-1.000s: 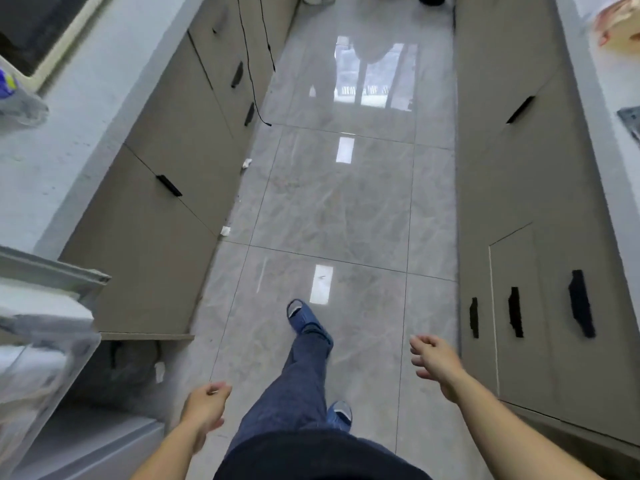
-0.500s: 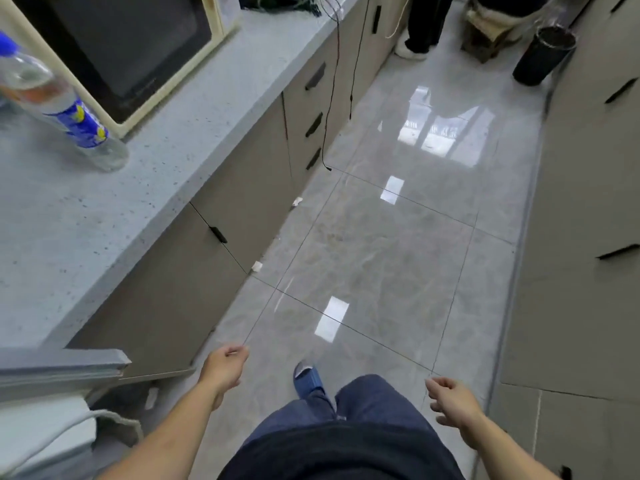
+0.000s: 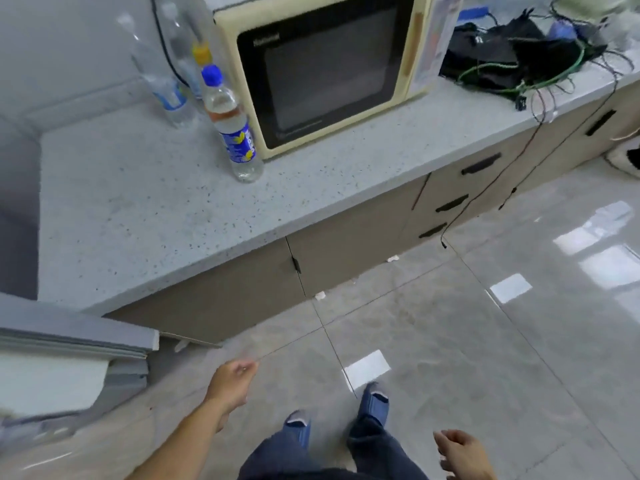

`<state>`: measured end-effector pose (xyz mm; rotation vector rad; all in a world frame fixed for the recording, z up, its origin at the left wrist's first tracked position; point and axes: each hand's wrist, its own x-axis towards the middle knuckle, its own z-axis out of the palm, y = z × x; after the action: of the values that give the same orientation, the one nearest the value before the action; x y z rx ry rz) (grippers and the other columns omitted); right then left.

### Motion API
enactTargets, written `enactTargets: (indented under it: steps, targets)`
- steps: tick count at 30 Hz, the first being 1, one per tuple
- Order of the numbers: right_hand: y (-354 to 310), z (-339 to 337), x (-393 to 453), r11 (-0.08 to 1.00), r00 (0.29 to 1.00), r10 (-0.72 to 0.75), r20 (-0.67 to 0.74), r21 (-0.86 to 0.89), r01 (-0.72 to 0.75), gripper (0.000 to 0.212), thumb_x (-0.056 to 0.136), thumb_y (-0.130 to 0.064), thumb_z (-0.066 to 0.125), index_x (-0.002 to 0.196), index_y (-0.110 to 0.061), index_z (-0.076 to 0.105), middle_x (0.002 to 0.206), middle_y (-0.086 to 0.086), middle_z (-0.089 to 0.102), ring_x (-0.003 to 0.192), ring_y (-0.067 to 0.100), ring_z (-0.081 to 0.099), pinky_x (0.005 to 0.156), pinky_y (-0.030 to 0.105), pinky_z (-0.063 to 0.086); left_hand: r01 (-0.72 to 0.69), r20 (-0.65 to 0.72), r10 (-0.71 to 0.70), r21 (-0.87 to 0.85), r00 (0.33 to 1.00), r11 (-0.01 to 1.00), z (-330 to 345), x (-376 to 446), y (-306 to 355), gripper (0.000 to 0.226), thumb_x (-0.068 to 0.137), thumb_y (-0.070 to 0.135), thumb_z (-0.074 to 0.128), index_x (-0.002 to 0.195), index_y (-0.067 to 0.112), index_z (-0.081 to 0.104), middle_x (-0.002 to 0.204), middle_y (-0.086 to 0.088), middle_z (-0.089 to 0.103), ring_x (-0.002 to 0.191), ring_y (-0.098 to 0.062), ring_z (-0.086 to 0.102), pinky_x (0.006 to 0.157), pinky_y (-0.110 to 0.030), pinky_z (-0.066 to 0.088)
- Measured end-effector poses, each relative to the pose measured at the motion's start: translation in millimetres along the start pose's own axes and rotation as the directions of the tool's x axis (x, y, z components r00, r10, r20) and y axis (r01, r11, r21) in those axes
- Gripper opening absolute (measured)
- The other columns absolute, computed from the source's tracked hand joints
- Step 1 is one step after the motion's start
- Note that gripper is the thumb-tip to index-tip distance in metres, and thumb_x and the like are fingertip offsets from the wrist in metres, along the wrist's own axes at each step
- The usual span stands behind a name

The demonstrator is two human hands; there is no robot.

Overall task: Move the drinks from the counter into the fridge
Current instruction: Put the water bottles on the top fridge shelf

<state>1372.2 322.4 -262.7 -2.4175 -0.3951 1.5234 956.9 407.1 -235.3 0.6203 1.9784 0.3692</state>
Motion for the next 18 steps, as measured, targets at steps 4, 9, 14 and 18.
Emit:
enactTargets:
  steps: [4,9,14,18]
  targets:
    - [-90,3,41,0.984,0.986,-0.112,0.123,-0.123,0.127,0.019,0.090,-0.018,0.067,0.082,-0.002,0.059,0.063,0.013,0.052,0.055,0.022,0.044,0.051,0.025,0.035,0.107,-0.095,-0.116,-0.094,0.989,0.990,11,-20,5,0.016,0.095,0.032,0.060,0.101,0.019,0.066,0.098,-0.007,0.066,0.082,-0.024,0.063,0.060,-0.028,0.054]
    - [-192,34,39,0.913,0.902,-0.293,0.317,-0.187,0.363,0.015,0.094,-0.020,0.064,0.099,-0.006,0.064,0.070,0.009,0.057,0.058,0.022,0.049,0.051,0.025,0.038,0.105,-0.218,-0.167,-0.269,0.961,0.957,17,-44,21,0.014,0.094,0.026,0.061,0.104,0.017,0.065,0.100,-0.010,0.067,0.082,-0.026,0.064,0.071,-0.034,0.056]
    - [-278,85,-2,0.832,0.779,-0.422,0.463,-0.142,0.536,0.010,0.094,-0.018,0.063,0.100,-0.011,0.065,0.078,0.007,0.062,0.068,0.020,0.055,0.058,0.031,0.046,0.045,-0.295,-0.174,-0.399,0.940,0.916,2,-50,48,0.013,0.093,0.024,0.061,0.104,0.018,0.067,0.099,-0.001,0.067,0.083,-0.021,0.065,0.066,-0.031,0.055]
    - [-332,128,-40,0.755,0.653,-0.504,0.565,-0.079,0.651,0.013,0.094,-0.022,0.065,0.102,-0.012,0.067,0.082,0.003,0.065,0.074,0.017,0.059,0.065,0.029,0.051,-0.088,-0.381,-0.105,-0.457,0.919,0.885,-21,-37,82,0.009,0.094,0.023,0.062,0.101,0.025,0.066,0.105,0.000,0.067,0.092,-0.015,0.064,0.076,-0.033,0.058]
